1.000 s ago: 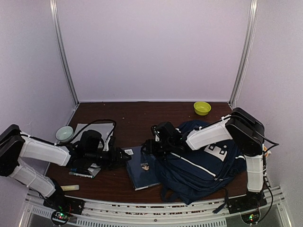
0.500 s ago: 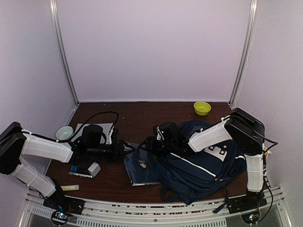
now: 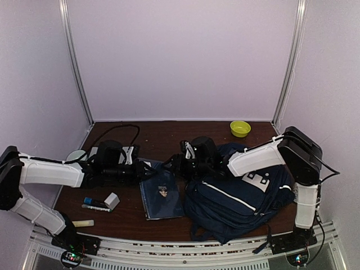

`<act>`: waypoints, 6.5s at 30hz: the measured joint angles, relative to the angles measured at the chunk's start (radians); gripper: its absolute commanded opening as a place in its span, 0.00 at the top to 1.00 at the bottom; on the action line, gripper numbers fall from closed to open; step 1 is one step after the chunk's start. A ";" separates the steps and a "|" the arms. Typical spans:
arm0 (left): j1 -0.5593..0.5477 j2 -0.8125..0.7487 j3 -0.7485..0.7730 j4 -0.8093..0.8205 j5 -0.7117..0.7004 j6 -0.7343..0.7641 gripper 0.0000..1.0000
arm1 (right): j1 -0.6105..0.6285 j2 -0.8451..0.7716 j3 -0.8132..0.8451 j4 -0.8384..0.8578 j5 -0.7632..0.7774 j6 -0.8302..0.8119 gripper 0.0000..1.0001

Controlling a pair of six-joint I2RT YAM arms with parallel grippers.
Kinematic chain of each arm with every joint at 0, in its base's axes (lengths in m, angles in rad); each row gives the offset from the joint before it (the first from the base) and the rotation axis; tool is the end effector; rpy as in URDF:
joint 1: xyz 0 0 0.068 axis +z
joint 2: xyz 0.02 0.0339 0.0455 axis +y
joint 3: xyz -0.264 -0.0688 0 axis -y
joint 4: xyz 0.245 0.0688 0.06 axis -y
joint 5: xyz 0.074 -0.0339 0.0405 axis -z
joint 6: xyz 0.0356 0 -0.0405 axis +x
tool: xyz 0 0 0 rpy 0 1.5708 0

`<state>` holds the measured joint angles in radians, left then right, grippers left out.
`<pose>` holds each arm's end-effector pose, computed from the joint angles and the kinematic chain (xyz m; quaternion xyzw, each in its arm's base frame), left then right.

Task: Pack the student bag
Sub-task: Pick up the book at the center of the board, then pass from the left arm to the right, then pass from the right arm to the left, then pick up the largest pocket of the bag from the student bag.

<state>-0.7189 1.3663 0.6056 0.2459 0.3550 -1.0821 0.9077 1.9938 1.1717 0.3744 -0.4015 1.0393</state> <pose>0.2016 -0.1928 0.1937 -0.0661 0.8523 -0.4833 0.1885 0.2570 0.3517 0.1694 -0.0514 0.8346 0.5264 0.1539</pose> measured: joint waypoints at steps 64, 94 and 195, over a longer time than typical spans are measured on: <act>-0.125 -0.017 0.518 -0.107 0.484 0.311 1.00 | 0.053 -0.785 -0.310 -0.031 -0.291 -0.417 0.90; -0.127 -0.249 0.360 -0.120 0.269 0.430 0.19 | 0.074 -0.809 -0.268 -0.111 -0.172 -0.387 0.94; -0.041 -0.373 0.101 -0.592 0.059 0.613 1.00 | 0.181 -0.539 -0.220 -1.146 0.458 -0.875 0.72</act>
<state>-0.7601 0.9928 0.7067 -0.3466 0.4137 -0.4686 1.0889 1.4548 0.9516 -0.7712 0.0566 0.1646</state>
